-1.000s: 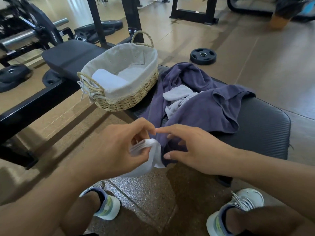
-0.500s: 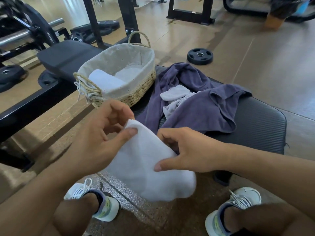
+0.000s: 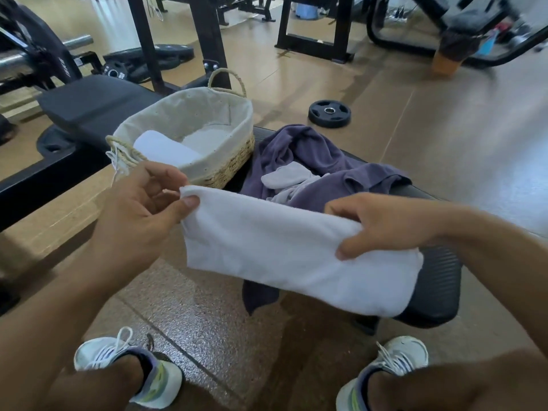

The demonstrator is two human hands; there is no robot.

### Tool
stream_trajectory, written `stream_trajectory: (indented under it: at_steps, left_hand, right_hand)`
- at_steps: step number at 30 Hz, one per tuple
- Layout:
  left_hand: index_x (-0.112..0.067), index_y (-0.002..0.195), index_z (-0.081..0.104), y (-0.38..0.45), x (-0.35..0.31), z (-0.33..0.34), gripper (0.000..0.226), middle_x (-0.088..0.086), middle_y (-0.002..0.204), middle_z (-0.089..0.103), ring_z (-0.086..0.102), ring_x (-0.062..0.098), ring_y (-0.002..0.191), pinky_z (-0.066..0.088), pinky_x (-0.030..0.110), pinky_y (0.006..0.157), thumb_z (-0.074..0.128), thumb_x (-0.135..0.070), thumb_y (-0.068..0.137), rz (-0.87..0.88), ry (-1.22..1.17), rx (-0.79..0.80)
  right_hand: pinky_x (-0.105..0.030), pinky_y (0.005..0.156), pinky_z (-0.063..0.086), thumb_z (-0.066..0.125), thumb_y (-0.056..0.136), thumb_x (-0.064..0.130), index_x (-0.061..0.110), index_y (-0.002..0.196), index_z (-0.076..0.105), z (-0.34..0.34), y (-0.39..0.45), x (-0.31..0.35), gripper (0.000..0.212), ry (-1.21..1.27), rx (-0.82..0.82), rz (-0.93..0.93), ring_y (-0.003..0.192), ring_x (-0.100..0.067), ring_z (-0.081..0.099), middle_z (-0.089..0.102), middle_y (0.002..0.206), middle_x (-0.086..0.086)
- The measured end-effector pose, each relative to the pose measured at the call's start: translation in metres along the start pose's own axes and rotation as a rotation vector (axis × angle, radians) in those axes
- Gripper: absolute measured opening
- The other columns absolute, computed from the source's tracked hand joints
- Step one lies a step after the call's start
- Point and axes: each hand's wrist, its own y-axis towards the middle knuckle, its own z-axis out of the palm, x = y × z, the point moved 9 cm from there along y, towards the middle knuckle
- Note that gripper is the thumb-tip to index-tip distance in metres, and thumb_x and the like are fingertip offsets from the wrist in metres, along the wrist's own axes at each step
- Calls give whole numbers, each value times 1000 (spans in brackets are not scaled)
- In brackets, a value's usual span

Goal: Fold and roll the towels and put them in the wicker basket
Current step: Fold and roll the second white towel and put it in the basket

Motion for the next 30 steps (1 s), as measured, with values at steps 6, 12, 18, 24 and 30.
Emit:
stream_trajectory:
  at_steps: [6,12,18,24,30]
  left_hand:
    - [-32,89,64,24,40,21,35,-13,82,70,67,7,78,61,26,70,68,3,88,-70,48,58]
    - [-20,95,65,28,83,24,23,0,89,68,66,17,84,58,36,74,73,0,87,-215,92,16]
    - [-17,101,69,19,117,28,15,11,98,69,67,29,93,56,48,86,73,-10,89,-427,-20,17]
    - [-13,104,66,21,115,30,14,7,96,73,66,23,88,55,46,84,70,-18,91,-445,-88,-18]
    - [-18,96,61,24,113,26,9,-13,72,69,62,17,77,54,38,74,67,-11,93,-384,-84,-29]
  right_hand:
    - [-15,54,47,90,73,32,23,78,69,-57,-23,-46,23,148,-165,153,66,-2,66,72,74,11]
    - [-29,64,51,92,70,32,17,83,71,-70,-13,-101,29,157,-590,258,76,-19,71,75,83,-3]
    - [-28,63,43,74,88,41,28,76,66,-65,-16,-110,19,199,-716,223,63,-7,55,65,71,3]
    - [-45,80,61,84,79,35,35,85,74,-79,-26,-101,12,229,-854,161,81,-17,72,76,83,8]
    - [-49,79,61,88,70,45,23,75,64,-79,-32,-115,32,222,-888,294,77,-20,73,75,77,3]
